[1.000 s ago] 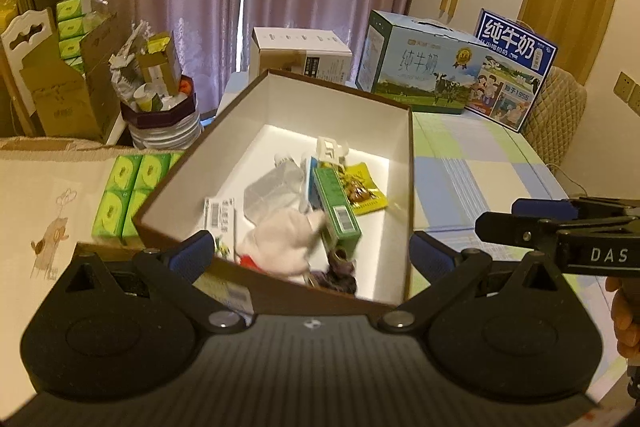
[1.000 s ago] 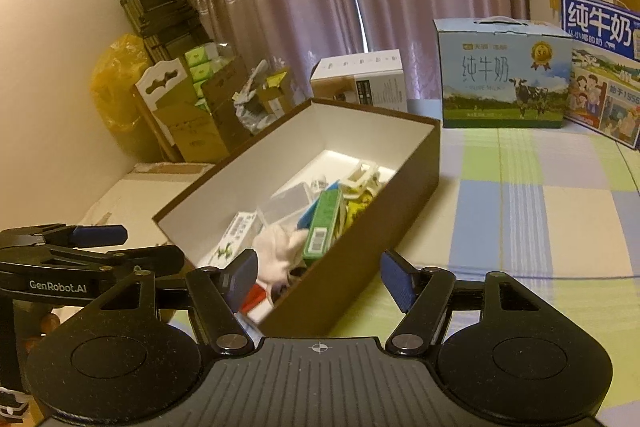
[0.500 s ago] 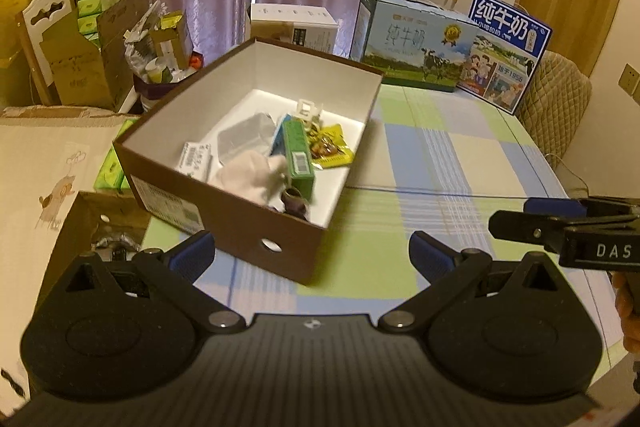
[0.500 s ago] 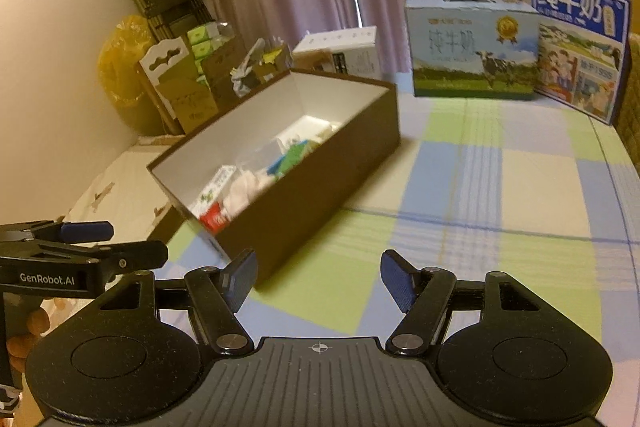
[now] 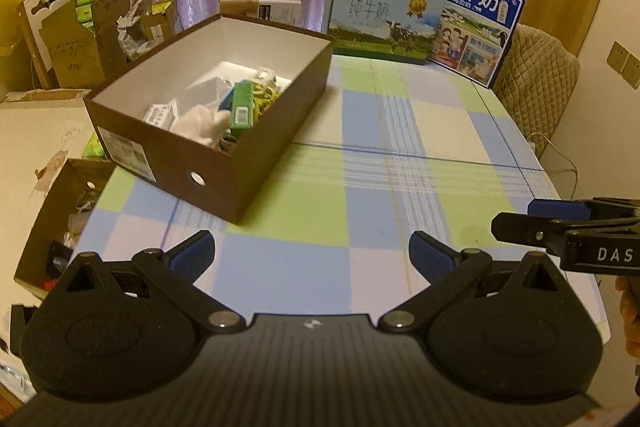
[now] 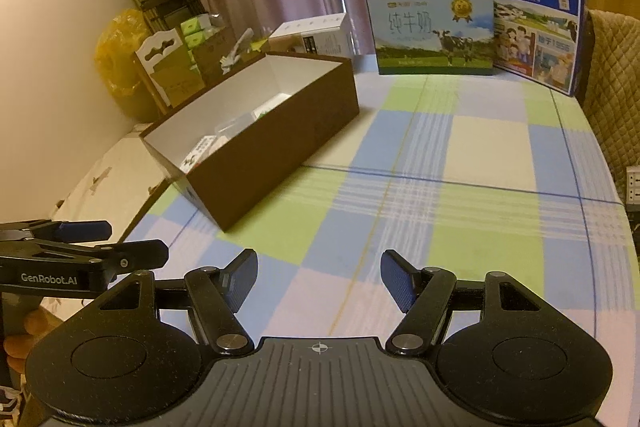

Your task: Organize objects

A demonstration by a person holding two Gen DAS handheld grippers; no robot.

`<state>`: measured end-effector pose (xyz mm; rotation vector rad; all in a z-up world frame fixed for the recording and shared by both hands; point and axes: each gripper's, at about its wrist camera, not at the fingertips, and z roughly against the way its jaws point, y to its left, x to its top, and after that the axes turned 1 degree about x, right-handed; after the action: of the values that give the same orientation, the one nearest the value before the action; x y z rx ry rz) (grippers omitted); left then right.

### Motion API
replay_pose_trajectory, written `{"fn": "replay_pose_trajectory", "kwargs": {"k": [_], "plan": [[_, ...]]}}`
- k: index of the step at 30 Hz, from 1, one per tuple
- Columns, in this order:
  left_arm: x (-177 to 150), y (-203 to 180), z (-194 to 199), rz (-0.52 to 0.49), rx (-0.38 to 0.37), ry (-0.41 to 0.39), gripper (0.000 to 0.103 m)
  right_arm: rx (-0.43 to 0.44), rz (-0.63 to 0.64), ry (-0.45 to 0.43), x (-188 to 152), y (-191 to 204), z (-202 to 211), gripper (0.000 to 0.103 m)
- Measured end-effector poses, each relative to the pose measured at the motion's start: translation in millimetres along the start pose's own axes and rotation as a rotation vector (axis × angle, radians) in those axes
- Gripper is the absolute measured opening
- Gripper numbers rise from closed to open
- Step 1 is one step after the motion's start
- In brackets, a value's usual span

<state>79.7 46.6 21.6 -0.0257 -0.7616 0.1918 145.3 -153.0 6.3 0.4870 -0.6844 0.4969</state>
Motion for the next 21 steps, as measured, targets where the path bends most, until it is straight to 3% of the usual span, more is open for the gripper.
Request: {"fn": "replay_pose_trajectory", "kwargs": {"k": [21], "plan": [[-34,-35,19,0.009,0.028,0.014,0.102,0.007,-0.002,0.017,-33,-14,26,0.065]]}}
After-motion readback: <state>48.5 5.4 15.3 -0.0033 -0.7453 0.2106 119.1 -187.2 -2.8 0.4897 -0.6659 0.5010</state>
